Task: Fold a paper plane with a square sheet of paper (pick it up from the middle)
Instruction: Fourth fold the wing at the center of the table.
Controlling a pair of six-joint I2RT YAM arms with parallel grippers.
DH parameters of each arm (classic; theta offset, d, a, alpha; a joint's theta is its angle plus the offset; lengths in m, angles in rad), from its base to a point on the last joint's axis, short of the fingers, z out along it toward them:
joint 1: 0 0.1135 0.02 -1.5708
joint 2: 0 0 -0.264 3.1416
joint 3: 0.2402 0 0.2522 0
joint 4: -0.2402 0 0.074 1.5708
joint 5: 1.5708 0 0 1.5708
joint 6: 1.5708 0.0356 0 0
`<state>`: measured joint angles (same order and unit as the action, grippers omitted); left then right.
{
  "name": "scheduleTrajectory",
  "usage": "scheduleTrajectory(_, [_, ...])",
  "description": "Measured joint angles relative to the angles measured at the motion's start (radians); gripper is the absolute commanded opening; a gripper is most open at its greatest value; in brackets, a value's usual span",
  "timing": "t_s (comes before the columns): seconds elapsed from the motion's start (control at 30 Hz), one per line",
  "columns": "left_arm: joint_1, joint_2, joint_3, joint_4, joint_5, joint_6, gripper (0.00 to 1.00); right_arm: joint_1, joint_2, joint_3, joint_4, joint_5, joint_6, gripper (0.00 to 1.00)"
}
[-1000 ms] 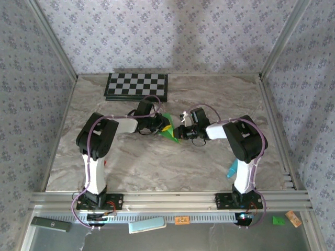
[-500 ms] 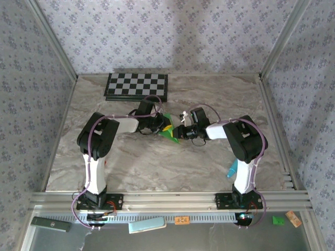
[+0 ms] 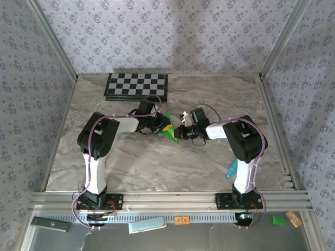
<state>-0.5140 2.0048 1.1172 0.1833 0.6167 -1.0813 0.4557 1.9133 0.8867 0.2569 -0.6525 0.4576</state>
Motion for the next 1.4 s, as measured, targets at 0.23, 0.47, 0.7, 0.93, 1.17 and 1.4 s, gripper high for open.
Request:
scheduleTrajectory(0.23, [0.037,-0.073,-0.056,0.022,-0.006,0.000,0.18,-0.009,0.005,0.000,0.004,-0.016,0.015,0.04])
scheduleTrajectory(0.47, [0.041,-0.075,-0.098,0.086,0.001,-0.012,0.16,-0.025,0.011,0.000,0.009,-0.045,0.040,0.04])
scheduleTrajectory(0.7, [0.016,-0.041,-0.089,0.112,0.017,-0.016,0.15,-0.035,0.018,0.000,0.013,-0.064,0.052,0.04])
scheduleTrajectory(0.93, [0.013,-0.004,-0.058,0.108,0.025,-0.015,0.15,-0.039,0.019,0.001,0.012,-0.072,0.052,0.08])
scheduleTrajectory(1.17, [0.009,0.021,-0.027,0.105,0.027,-0.015,0.15,-0.042,0.020,0.006,0.007,-0.082,0.053,0.13])
scheduleTrajectory(1.4, [0.007,0.026,-0.008,0.105,0.030,-0.012,0.15,-0.042,0.020,0.018,-0.016,-0.086,0.052,0.15])
